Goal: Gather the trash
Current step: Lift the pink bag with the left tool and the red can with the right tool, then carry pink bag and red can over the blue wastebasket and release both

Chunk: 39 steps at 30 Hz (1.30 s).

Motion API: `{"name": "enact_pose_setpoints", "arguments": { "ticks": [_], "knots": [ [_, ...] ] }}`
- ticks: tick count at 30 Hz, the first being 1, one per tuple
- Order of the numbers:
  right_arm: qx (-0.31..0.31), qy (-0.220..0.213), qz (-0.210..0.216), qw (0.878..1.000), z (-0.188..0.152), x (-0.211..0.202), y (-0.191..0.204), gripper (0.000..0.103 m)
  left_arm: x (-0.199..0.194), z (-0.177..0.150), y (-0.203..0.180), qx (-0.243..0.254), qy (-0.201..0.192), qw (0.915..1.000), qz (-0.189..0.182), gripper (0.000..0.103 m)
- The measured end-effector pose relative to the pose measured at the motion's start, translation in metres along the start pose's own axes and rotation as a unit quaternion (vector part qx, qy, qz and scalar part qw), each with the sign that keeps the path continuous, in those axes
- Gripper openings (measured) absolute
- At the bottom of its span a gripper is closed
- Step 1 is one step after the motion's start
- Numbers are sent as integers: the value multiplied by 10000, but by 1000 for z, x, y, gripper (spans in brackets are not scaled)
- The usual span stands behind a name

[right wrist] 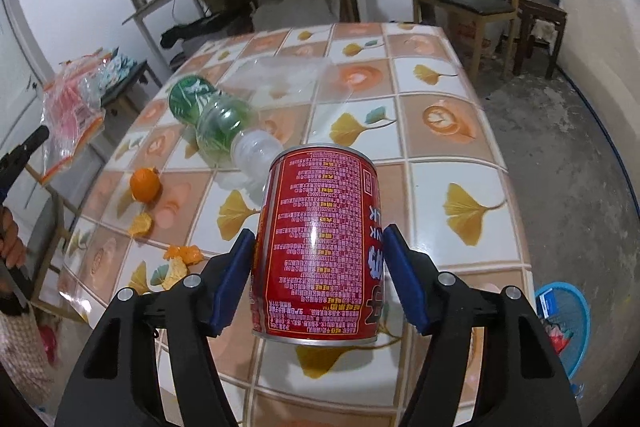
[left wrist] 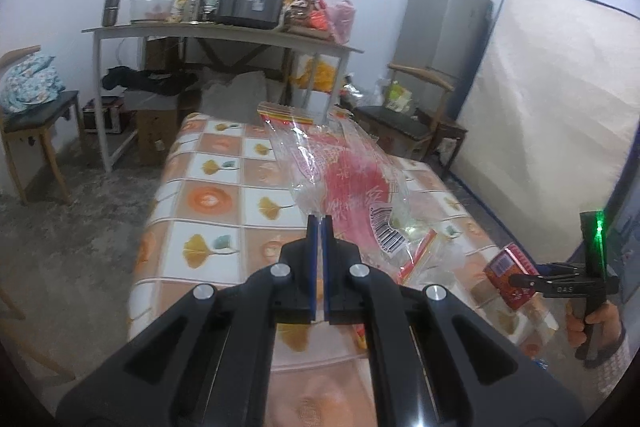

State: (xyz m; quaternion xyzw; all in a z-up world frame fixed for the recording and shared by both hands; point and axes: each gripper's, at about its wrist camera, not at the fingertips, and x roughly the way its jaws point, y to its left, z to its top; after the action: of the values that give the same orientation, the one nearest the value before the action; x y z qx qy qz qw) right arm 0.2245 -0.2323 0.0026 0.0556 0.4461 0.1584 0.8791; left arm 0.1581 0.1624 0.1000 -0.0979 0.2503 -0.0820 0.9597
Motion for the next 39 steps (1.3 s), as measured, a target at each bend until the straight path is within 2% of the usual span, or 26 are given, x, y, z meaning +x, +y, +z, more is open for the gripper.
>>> {"name": "enact_pose_setpoints", "arguments": {
  "ticks": [5,11,17,20,23,29,34,39],
  "knots": [
    [414,-429,156,9981,-14,-26,-11,64,1,4,-31,182,-59,9989,-424,0],
    [849,-896,311,9919,-29,-56,-39,64,14,10,-81,488,52,9952,-842,0],
    [1266,-1271,235,9835,-54,-89,-83,64,36,2,-154,840,251,9869,-1352,0],
    [1482,-1427,100,9786,-70,-105,-108,64,54,-5,-195,1004,479,9802,-1637,0],
    [1788,-1570,-123,9712,-92,-122,-142,64,75,-14,-238,1247,748,9714,-1876,0],
    [2453,-1699,-731,9516,-142,-153,-213,64,119,-43,-339,1828,1296,9479,-2262,0],
    [3003,-1621,-1284,9311,-186,-167,-273,64,157,-90,-432,2291,1825,9236,-2472,0],
    [3387,-1378,-1497,9186,-210,-152,-316,64,196,-153,-500,2834,2191,9037,-2346,0]
  ]
}}
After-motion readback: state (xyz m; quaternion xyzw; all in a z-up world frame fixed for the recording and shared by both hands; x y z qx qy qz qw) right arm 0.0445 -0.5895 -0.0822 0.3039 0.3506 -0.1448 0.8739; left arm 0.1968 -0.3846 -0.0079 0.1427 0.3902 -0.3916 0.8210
